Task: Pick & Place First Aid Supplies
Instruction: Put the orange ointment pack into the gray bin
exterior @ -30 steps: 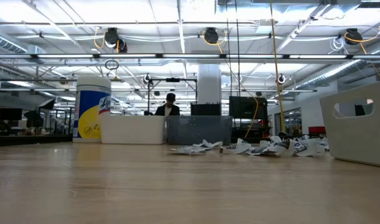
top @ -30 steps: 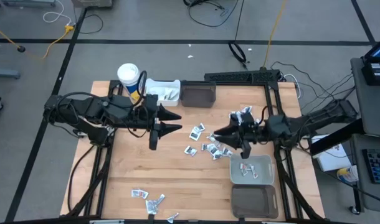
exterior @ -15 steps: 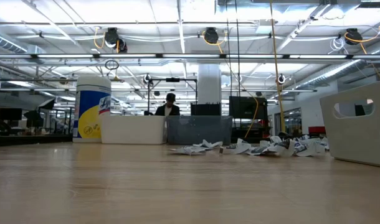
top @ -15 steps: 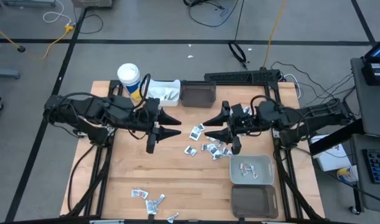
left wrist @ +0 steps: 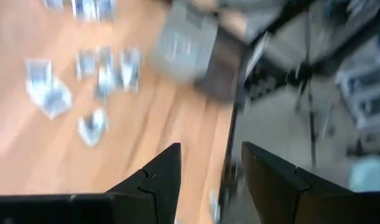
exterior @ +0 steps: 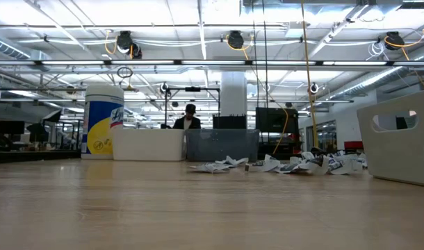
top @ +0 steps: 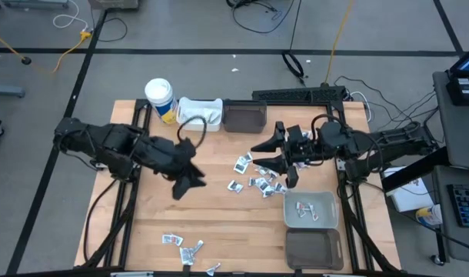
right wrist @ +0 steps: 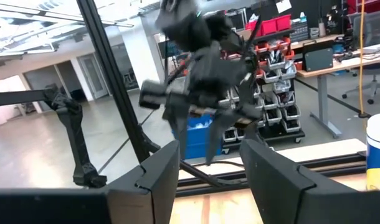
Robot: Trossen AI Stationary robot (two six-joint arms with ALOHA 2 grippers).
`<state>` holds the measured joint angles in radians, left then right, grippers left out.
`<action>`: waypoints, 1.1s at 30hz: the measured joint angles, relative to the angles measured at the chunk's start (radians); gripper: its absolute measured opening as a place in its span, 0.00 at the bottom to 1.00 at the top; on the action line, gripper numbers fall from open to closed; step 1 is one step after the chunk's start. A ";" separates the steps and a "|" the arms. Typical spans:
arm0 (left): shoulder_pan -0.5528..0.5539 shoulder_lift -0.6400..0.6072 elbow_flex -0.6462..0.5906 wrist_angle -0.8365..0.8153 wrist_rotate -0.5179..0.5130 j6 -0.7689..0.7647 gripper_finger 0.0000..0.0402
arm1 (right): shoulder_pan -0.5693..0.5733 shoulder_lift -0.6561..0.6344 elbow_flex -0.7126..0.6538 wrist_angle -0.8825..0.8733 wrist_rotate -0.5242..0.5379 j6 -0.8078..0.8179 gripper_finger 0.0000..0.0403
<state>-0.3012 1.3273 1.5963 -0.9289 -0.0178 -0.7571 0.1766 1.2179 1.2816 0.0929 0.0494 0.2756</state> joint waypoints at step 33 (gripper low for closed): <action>-0.490 0.062 -0.451 -0.157 0.162 -0.303 0.43 | -0.014 0.000 -0.001 0.060 -0.003 -0.167 0.42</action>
<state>-0.7910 1.3895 1.1449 -1.0858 0.1442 -1.0605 0.1623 1.2175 1.2808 0.1532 0.0467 0.1086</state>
